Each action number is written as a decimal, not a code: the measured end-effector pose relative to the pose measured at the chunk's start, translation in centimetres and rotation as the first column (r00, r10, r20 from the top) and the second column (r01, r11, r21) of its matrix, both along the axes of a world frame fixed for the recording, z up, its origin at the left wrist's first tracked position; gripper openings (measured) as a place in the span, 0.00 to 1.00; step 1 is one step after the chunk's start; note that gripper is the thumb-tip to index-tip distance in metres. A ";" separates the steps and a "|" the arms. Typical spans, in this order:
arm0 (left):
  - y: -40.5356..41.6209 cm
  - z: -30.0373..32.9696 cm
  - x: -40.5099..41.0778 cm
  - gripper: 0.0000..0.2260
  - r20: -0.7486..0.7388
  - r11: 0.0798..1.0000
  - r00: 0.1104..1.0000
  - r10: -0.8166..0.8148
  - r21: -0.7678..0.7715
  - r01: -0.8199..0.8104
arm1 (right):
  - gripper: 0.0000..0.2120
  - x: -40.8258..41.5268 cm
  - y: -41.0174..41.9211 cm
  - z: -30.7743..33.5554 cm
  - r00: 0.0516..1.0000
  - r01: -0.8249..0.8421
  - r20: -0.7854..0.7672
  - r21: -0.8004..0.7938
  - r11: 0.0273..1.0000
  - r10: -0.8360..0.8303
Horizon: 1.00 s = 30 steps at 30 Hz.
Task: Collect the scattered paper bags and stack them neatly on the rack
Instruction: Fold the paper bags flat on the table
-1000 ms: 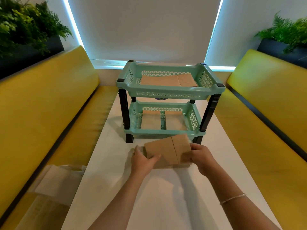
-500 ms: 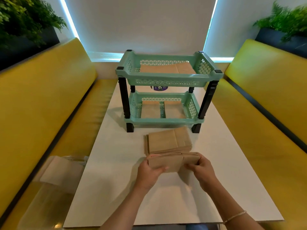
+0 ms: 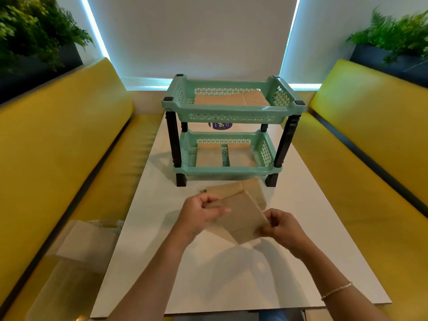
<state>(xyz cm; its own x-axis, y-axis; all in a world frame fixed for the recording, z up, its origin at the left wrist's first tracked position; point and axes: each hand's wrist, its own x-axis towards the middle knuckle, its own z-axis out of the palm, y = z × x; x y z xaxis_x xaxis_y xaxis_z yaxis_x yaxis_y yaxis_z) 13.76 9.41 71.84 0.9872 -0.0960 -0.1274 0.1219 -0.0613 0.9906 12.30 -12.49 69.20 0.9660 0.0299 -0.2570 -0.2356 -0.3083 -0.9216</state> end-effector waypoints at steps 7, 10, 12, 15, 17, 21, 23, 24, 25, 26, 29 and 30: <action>-3.4 -2.9 -1.3 0.14 -0.130 0.997 0.989 -0.076 -0.018 0.074 | 0.12 -0.2 2.9 -2.8 0.998 0.057 -0.021 -0.060 0.997 -0.058; -3.8 -4.7 -1.7 0.18 -0.148 0.976 0.986 -0.078 0.192 0.106 | 0.11 -0.3 3.4 -2.9 0.998 0.070 -0.007 -0.022 0.997 -0.070; -3.6 -4.8 -1.8 0.18 -0.116 0.950 0.988 -0.101 0.283 0.130 | 0.11 -0.2 3.3 -2.1 0.998 0.063 0.026 -0.008 0.998 -0.063; -2.8 -3.2 -1.3 0.18 -0.045 0.854 0.980 -0.194 0.484 0.191 | 0.11 0.1 2.5 -0.2 0.990 0.116 0.055 0.179 0.977 -0.128; -1.7 -1.5 -0.9 0.15 -0.022 0.784 0.972 -0.232 0.587 0.201 | 0.12 0.6 1.5 0.8 0.985 0.146 0.047 0.287 0.947 -0.166; 0.3 0.1 -0.2 0.07 0.046 0.907 0.992 -0.118 0.412 0.089 | 0.12 0.7 -0.2 0.6 0.975 0.215 -0.009 0.307 0.927 -0.223; 0.4 -0.2 -0.2 0.09 0.030 0.979 0.999 -0.039 0.201 0.032 | 0.11 0.3 -0.3 0.0 0.974 0.222 -0.021 0.268 0.938 -0.224; 0.2 -0.7 -0.4 0.10 0.004 0.991 1.000 -0.009 0.136 0.009 | 0.11 0.0 -0.1 -0.4 0.975 0.219 -0.024 0.239 0.946 -0.220; -0.1 -1.6 -0.7 0.11 -0.020 0.995 1.000 0.018 0.097 -0.016 | 0.12 -0.3 0.1 -0.8 0.974 0.225 -0.031 0.224 0.948 -0.224; -0.6 -2.4 -1.1 0.12 -0.041 0.997 0.998 0.047 0.069 -0.044 | 0.13 -0.6 0.3 -1.4 0.971 0.240 -0.041 0.214 0.947 -0.236; -2.0 -4.6 -2.0 0.14 -0.088 0.994 0.990 0.108 0.021 -0.107 | 0.14 -1.0 1.1 -2.7 0.956 0.295 -0.057 0.204 0.934 -0.289; -2.4 -4.8 -2.2 0.16 -0.093 0.992 0.988 0.126 0.011 -0.125 | 0.14 -0.9 1.4 -2.9 0.951 0.308 -0.051 0.199 0.930 -0.304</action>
<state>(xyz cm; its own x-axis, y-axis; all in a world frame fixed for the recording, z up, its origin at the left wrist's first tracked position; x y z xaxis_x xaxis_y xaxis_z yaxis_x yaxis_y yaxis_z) 11.60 6.96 67.00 0.9752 0.0286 -0.2193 0.2204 -0.0448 0.9744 11.35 -11.12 66.31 0.9315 -0.2130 -0.2949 -0.3072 -0.0264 -0.9513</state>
